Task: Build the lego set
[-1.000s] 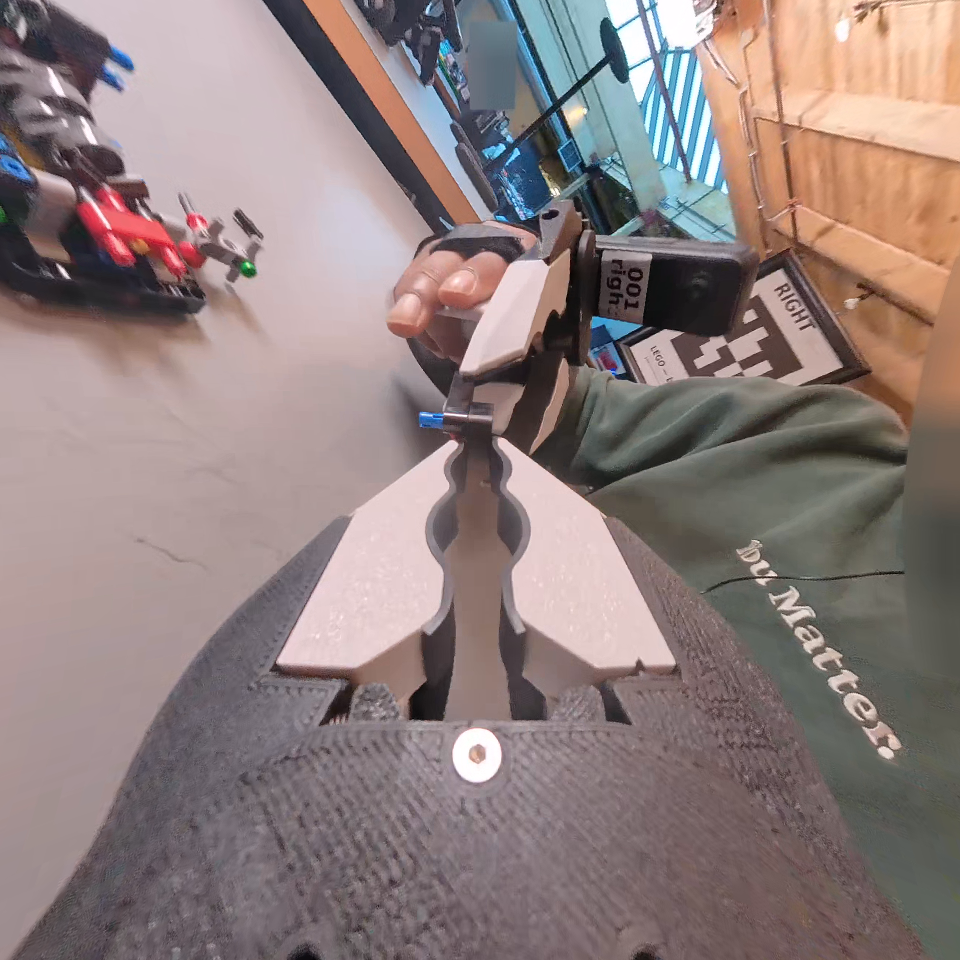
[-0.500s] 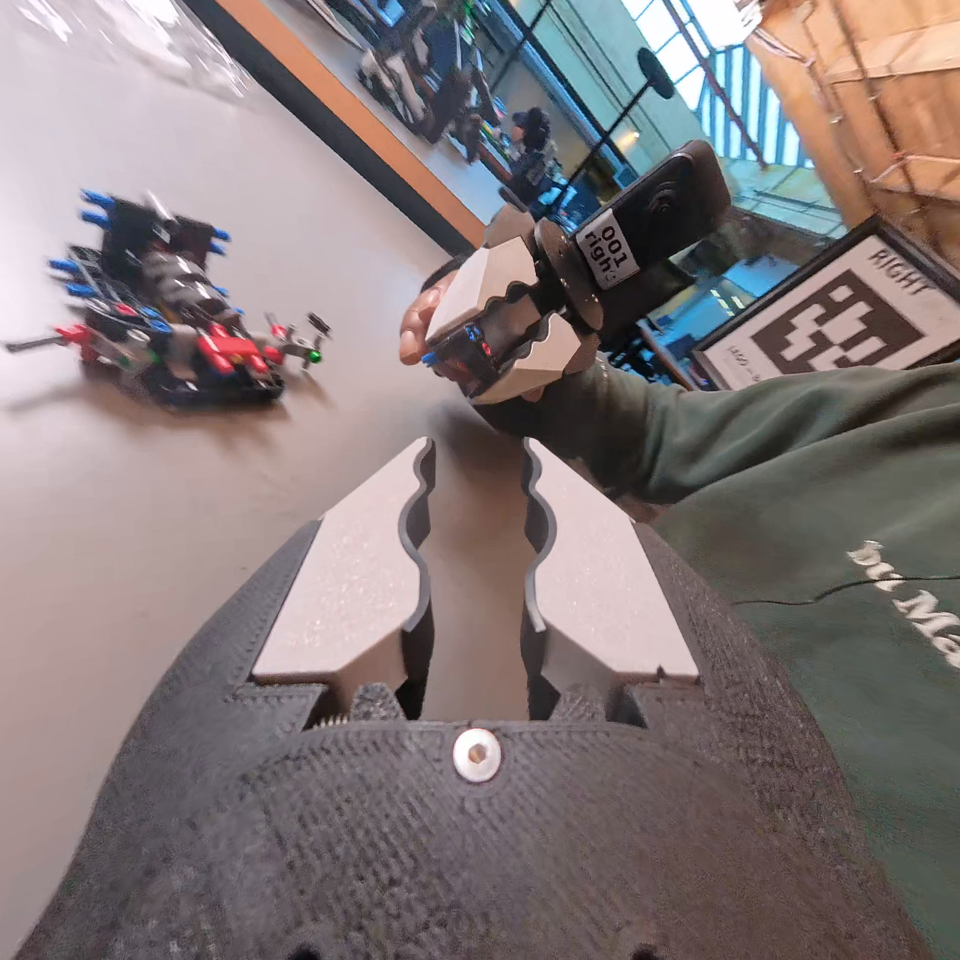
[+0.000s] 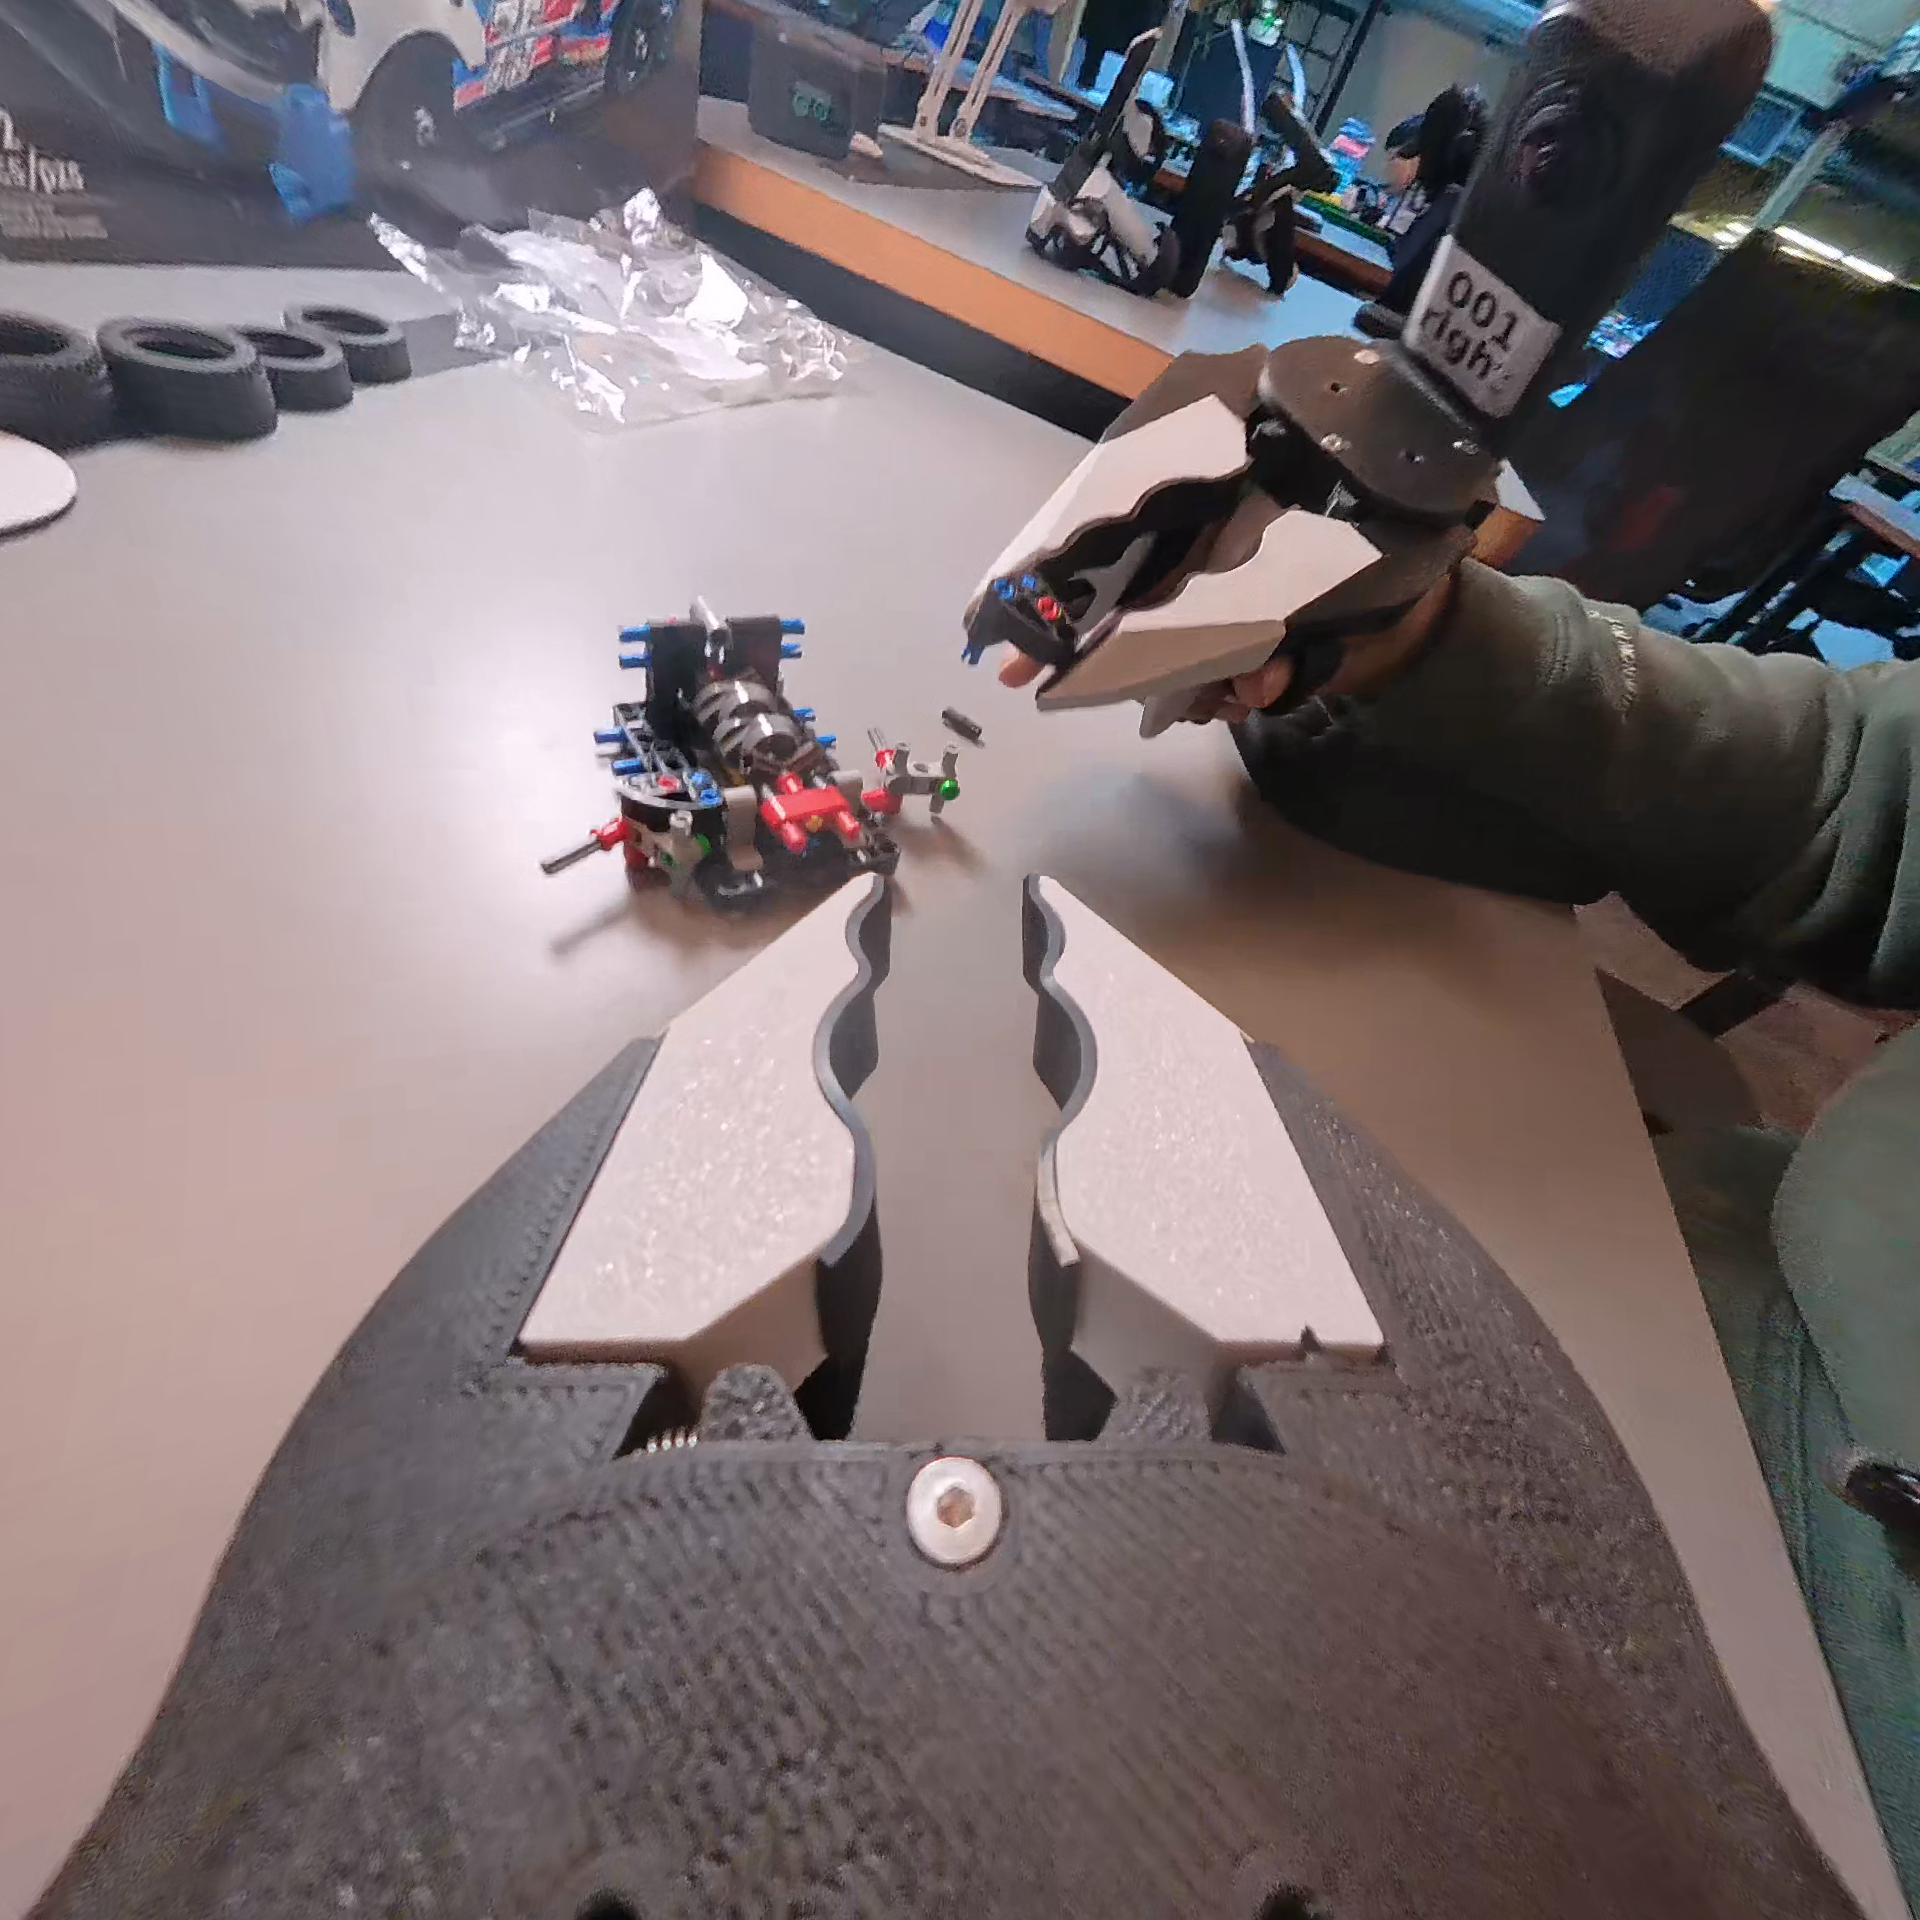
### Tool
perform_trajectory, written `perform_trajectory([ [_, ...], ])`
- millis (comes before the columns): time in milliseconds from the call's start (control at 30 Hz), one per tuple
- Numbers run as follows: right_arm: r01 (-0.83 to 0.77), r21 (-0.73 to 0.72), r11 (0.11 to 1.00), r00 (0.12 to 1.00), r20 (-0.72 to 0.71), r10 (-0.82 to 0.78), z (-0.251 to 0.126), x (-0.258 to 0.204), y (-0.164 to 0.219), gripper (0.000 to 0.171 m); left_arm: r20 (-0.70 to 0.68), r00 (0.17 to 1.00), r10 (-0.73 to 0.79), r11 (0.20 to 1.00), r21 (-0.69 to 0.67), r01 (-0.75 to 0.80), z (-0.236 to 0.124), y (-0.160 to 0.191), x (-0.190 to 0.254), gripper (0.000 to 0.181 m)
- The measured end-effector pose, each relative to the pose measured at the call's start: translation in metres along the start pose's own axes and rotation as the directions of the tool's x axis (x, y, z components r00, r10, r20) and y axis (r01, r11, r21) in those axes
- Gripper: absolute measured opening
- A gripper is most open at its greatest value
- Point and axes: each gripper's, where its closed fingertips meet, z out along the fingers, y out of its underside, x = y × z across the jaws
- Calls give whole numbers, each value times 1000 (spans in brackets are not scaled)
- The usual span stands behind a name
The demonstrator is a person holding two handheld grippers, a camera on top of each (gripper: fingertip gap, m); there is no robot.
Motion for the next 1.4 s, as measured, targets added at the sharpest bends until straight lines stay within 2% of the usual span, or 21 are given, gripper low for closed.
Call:
perform_trajectory([
  [100, 16, 40, 999, 992, 128, -21, 3, -16, -3, 22, -80, 996, 30, 1000, 11, -30, 11, -9, 7, 21],
  [200, 64, 83, 995, 964, 252, -83, 4, -33, -9, 22, -254, 962, -95, 995, -2, 97, 23, -17, 19, 26],
  [300, 92, 90, 992, 927, 355, -118, 2, -42, -13, 22, -449, 853, -265, 963, -79, 258, 28, -23, 30, 35],
  [367, 109, 92, 990, 901, 412, -138, 0, -47, -17, 22, -510, 781, -361, 931, -144, 336, 33, -22, 33, 37],
  [433, 120, 87, 989, 881, 449, -146, 1, -51, -18, 22, -558, 713, -426, 901, -186, 393, 35, -24, 40, 31],
  [500, 143, 75, 987, 873, 460, -162, 4, -53, -14, 22, -556, 685, -471, 879, -232, 416, 38, -19, 44, 23],
  [667, 191, 62, 980, 855, 479, -197, 2, -64, -8, 22, -557, 644, -524, 851, -309, 425, 38, -9, 52, 19],
  [967, 233, 42, 971, 852, 472, -225, -9, -67, -8, 26, -627, 612, -482, 876, -344, 337, 24, -7, 66, 16],
  [1067, 253, 83, 964, 860, 437, -263, -13, -66, -15, 15, -626, 635, -452, 892, -334, 305, 23, -7, 69, 16],
  [1167, 303, 103, 947, 855, 411, -318, -14, -72, -21, 12, -643, 638, -423, 906, -323, 275, 20, -8, 75, 15],
  [1200, 327, 106, 939, 848, 406, -341, -15, -75, -21, 5, -644, 643, -414, 909, -321, 264, 20, -8, 76, 15],
  [1400, 317, 128, 940, 813, 473, -339, -20, -86, -20, 5, -659, 643, -391, 915, -356, 191, 17, 0, 88, 15],
])
